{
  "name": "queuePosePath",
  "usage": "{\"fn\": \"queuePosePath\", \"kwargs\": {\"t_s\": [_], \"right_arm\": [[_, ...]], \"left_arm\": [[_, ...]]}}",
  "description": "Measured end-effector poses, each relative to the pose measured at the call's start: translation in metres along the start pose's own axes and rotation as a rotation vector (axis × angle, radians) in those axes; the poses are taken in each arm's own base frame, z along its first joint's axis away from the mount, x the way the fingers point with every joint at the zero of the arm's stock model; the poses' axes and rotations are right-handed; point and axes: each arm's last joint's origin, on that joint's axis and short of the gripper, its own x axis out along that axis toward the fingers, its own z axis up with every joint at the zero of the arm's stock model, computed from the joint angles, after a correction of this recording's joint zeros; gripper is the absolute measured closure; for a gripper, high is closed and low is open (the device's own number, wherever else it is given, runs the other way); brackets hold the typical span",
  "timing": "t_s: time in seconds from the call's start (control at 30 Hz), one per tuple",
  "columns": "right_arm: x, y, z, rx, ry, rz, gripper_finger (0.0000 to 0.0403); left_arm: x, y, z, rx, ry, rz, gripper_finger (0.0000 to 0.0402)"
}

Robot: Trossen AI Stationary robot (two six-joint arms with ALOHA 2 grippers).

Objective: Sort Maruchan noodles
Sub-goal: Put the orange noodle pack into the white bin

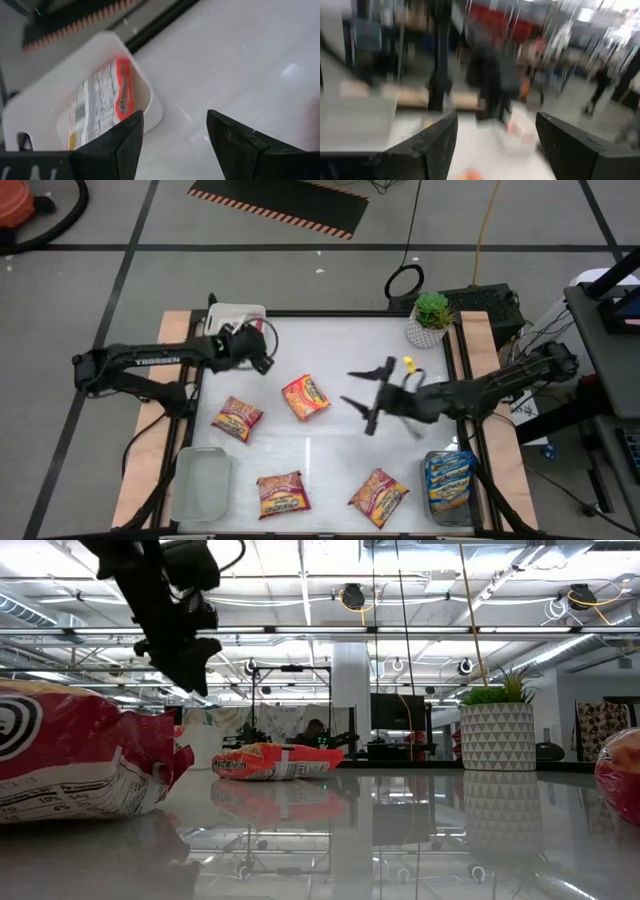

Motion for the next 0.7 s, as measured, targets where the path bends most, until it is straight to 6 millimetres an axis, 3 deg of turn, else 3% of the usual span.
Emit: {"fn": "queuePosePath", "kwargs": {"t_s": [0.13, 0.27, 0.47, 0.7], "right_arm": [[0.027, 0.011, -0.01, -0.07, 0.206, 0.02, 0.014], [0.052, 0.023, -0.025, -0.076, 0.274, 0.146, 0.014], [0.087, 0.03, -0.038, 0.052, 0.407, 0.312, 0.014], [0.106, 0.034, -0.061, 0.052, 0.628, 0.301, 0.014]], "left_arm": [[-0.014, -0.018, -0.004, 0.094, -0.078, -0.001, 0.0179], [-0.027, -0.023, -0.009, 0.136, -0.094, -0.04, 0.0179], [-0.052, -0.012, -0.015, 0.106, -0.129, -0.09, 0.0179], [-0.087, 0.013, -0.025, 0.019, -0.206, -0.171, 0.0179]]}}
